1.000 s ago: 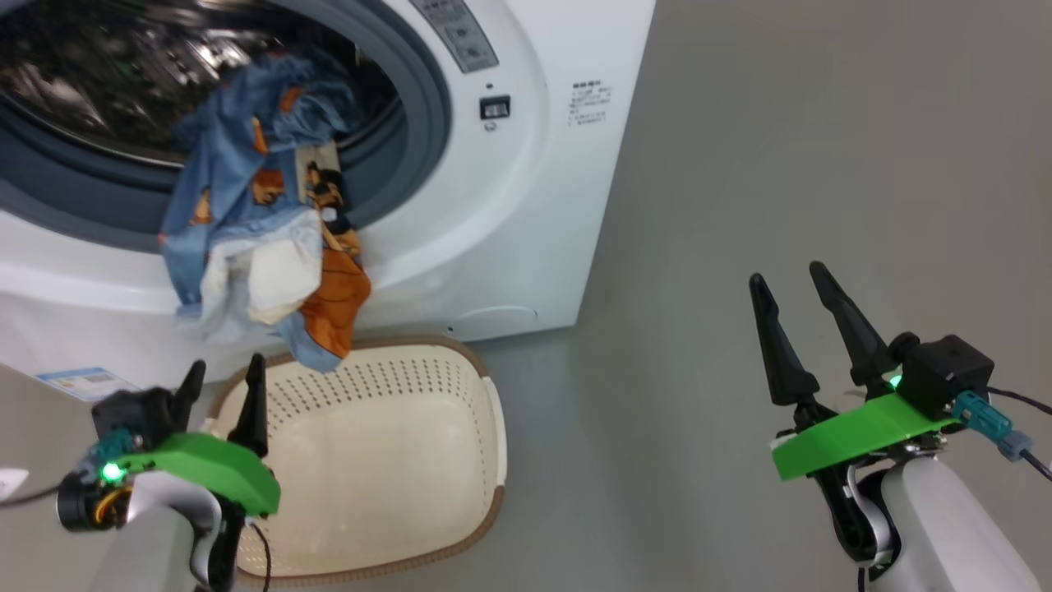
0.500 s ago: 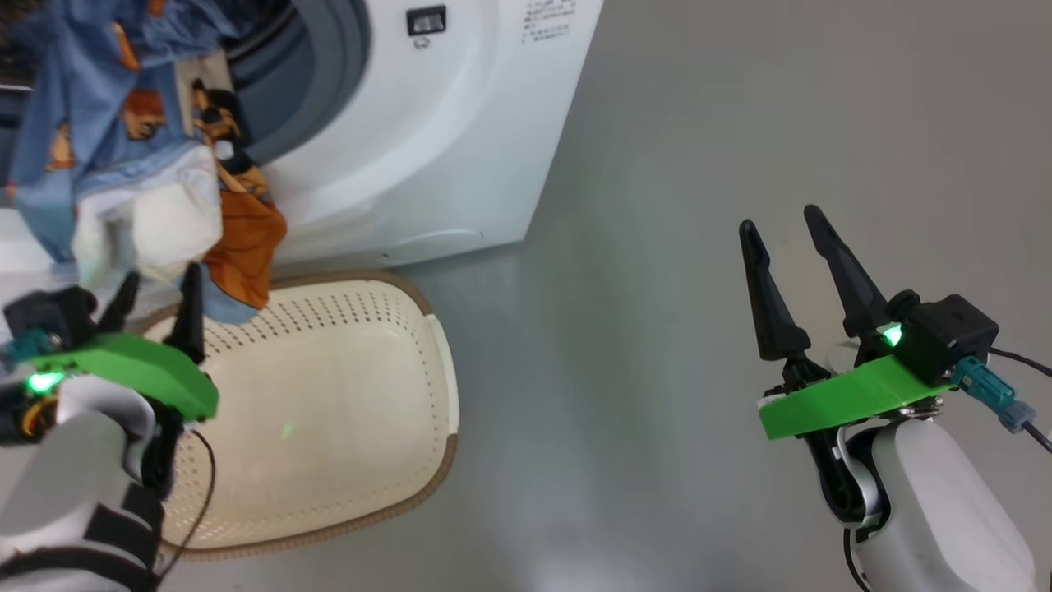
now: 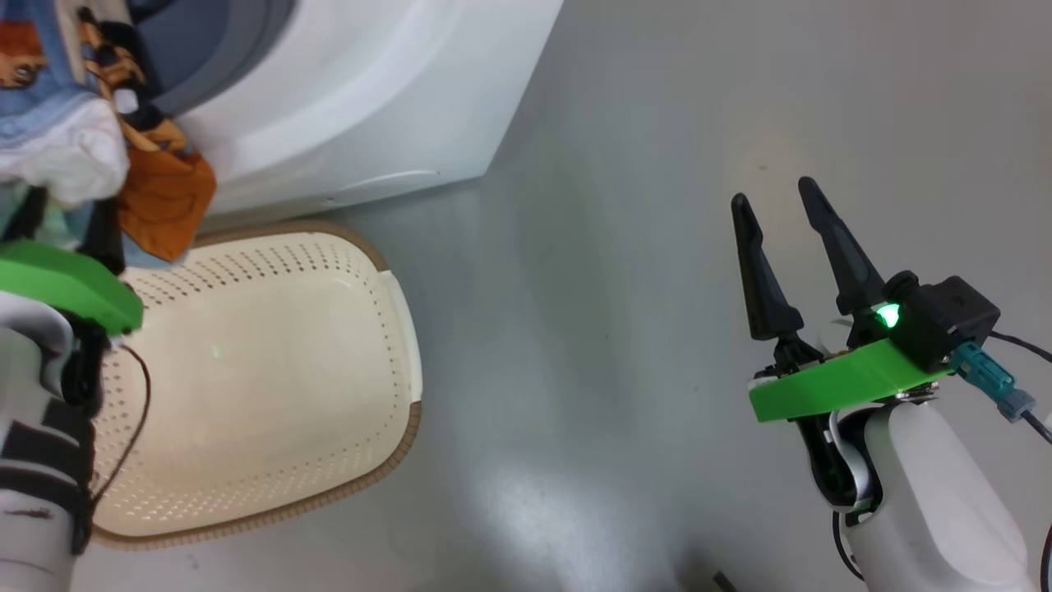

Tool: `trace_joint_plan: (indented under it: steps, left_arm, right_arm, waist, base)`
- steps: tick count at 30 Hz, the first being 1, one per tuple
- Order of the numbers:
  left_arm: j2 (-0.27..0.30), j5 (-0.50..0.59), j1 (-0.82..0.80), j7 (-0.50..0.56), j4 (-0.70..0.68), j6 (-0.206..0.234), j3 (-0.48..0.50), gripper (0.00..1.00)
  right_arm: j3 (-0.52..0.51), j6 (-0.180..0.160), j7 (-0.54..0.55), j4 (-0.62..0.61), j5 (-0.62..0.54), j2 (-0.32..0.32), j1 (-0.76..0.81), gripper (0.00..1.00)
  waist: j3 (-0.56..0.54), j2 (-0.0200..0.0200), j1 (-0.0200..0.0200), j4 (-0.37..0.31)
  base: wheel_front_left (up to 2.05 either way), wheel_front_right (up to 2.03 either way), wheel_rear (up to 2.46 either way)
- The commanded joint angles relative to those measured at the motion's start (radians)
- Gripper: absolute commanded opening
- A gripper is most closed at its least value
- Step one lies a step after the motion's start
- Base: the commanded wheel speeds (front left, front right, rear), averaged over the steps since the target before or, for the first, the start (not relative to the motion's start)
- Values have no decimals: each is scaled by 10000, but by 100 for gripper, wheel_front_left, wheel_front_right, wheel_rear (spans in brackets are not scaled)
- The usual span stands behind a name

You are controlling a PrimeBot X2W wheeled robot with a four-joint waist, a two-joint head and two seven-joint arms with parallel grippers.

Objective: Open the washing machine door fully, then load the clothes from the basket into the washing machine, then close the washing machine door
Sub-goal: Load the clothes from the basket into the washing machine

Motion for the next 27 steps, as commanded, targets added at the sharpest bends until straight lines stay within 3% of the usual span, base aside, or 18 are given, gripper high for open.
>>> trace_joint_plan:
  steps: [1,6,7,8,9,20,27]
  left_arm:
    - [498,-67,-181,-109,-62,7,226,100]
    - [610,-15,-438,-115,-316,97,383,100]
    - [614,11,-425,-115,-378,107,407,78]
    - [622,52,-402,-115,-468,121,427,45]
    - [628,98,-357,-116,-575,134,454,0]
    - [253,476,723,-117,-1806,49,716,0]
    - [-24,892,1617,-117,-3408,17,1008,0]
  right_arm:
    - [171,73,-78,-269,-109,18,-61,100]
    - [104,73,-78,-287,-139,78,-105,100]
    - [91,73,-78,-283,-144,88,-109,100]
    - [76,73,-78,-277,-148,98,-114,100]
    - [60,73,-78,-268,-150,108,-121,100]
    - [109,73,-78,-49,-66,171,-171,100]
    - [101,73,-78,136,31,160,-66,100]
  waist:
    - [213,-1,-1,-120]
    - [348,-1,-1,-134]
    - [351,-1,-1,-131]
    - [349,-1,-1,-122]
    - [339,-1,-1,-107]
    - [-278,-1,-1,309]
    - [-829,-1,-1,678]
  base:
    - [0,0,0]
    - [0,0,0]
    - [0,0,0]
    - [0,0,0]
    - [0,0,0]
    - [0,0,0]
    - [0,0,0]
